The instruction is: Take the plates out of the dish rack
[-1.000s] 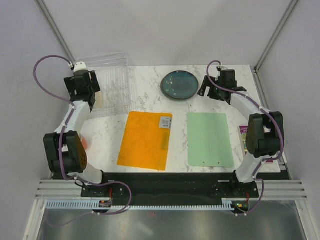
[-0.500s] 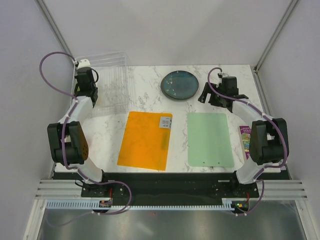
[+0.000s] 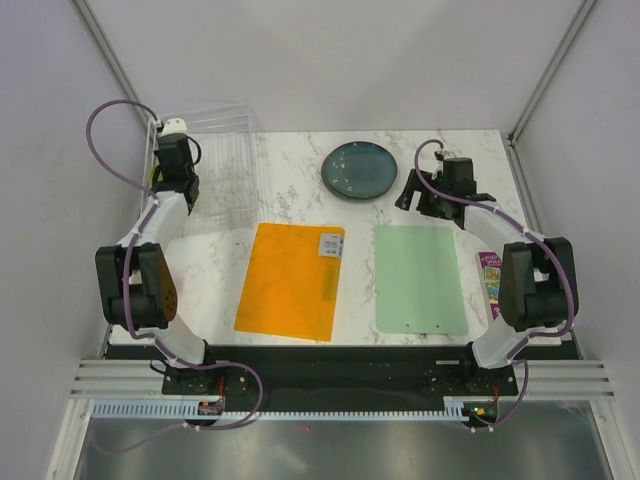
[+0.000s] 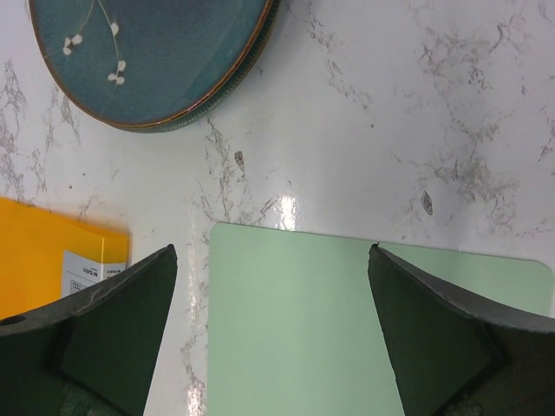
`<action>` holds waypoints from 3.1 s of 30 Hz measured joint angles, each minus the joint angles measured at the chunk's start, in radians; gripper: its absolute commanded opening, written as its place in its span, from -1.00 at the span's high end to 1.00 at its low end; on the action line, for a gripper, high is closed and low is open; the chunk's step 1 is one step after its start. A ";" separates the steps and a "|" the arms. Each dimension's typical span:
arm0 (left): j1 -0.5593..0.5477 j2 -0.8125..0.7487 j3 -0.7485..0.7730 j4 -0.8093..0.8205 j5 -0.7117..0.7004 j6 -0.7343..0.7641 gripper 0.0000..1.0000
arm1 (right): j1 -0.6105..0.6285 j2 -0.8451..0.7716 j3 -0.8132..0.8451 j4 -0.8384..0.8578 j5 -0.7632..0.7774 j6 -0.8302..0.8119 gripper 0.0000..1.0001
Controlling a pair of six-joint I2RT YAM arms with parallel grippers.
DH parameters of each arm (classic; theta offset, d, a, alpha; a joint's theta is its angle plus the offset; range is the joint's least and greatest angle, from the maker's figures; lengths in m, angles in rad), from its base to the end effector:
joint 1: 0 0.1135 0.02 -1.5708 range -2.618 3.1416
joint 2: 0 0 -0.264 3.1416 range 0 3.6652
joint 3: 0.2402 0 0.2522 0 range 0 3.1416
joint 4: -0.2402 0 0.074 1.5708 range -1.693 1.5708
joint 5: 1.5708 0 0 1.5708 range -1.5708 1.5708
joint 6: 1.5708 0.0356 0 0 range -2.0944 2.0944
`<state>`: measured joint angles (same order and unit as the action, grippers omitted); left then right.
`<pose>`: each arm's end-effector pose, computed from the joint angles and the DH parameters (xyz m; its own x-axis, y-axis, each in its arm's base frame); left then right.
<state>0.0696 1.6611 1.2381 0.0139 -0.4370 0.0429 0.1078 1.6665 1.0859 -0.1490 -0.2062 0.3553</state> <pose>0.3873 0.0421 0.2883 -0.4158 0.0100 -0.9094 -0.4329 0.8772 0.2075 0.3612 0.0464 0.2195 -0.7107 0.2656 -0.6514 -0.0104 0.9219 0.3873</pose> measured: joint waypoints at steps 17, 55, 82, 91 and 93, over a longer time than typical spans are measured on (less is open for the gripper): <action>-0.111 -0.208 0.107 -0.098 -0.133 0.134 0.96 | 0.007 -0.124 -0.003 -0.013 0.003 0.009 -0.96; -0.178 -0.381 -0.517 0.506 1.046 -0.947 0.96 | 0.263 0.061 0.122 0.349 -0.378 0.307 -0.32; -0.215 -0.561 -0.374 -0.038 0.677 -0.397 -0.63 | 0.021 0.168 0.303 0.124 -0.283 0.196 1.00; -0.215 -0.781 -0.392 -0.123 0.332 -0.172 -0.93 | -0.051 0.431 0.521 0.085 -0.204 0.187 1.00; -0.215 -0.791 -0.392 -0.126 0.272 -0.128 -0.93 | -0.048 0.486 0.573 0.089 -0.219 0.206 1.00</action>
<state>-0.1452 0.8703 0.8459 -0.1120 -0.1650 -0.0853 0.0601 2.1525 1.6592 -0.0605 -0.4248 0.5617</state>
